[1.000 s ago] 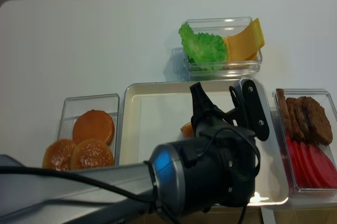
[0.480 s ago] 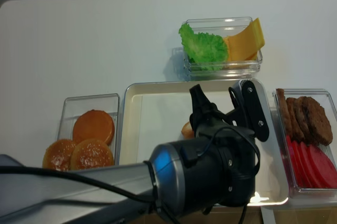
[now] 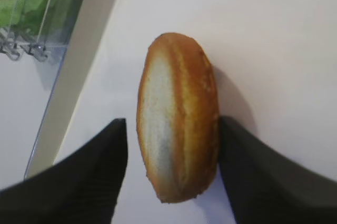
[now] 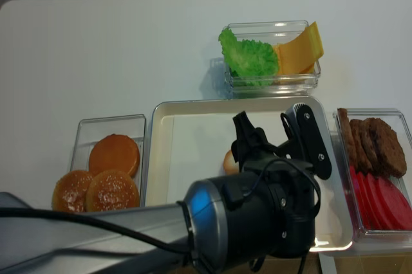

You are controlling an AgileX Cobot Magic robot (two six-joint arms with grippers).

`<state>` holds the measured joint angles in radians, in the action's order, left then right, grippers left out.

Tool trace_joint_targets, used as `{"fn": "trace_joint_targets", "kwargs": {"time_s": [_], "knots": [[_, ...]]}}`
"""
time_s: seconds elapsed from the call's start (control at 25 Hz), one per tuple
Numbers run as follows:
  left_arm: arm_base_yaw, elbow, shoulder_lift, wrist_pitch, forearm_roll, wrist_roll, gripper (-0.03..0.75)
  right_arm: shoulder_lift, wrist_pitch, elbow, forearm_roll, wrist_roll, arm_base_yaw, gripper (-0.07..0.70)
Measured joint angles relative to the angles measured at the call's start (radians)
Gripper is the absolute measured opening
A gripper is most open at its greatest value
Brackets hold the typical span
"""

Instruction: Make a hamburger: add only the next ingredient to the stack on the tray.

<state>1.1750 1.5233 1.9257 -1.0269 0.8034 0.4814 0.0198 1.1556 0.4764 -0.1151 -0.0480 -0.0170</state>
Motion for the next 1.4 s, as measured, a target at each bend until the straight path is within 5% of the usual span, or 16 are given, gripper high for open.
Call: {"fn": "trace_joint_targets", "kwargs": {"time_s": [0.76,1.12,1.4], "knots": [[-0.020,0.000,-0.090,-0.023,-0.156,-0.112,0.467,0.000,0.000,0.000,0.000,0.004,0.000,0.027],[-0.342,0.000,-0.247,-0.059,-0.564,-0.345,0.467,0.000,0.000,0.000,0.000,0.004,0.000,0.027],[-0.635,0.000,-0.343,-0.099,-0.699,-0.447,0.465,0.000,0.000,0.000,0.000,0.004,0.000,0.027]]}}
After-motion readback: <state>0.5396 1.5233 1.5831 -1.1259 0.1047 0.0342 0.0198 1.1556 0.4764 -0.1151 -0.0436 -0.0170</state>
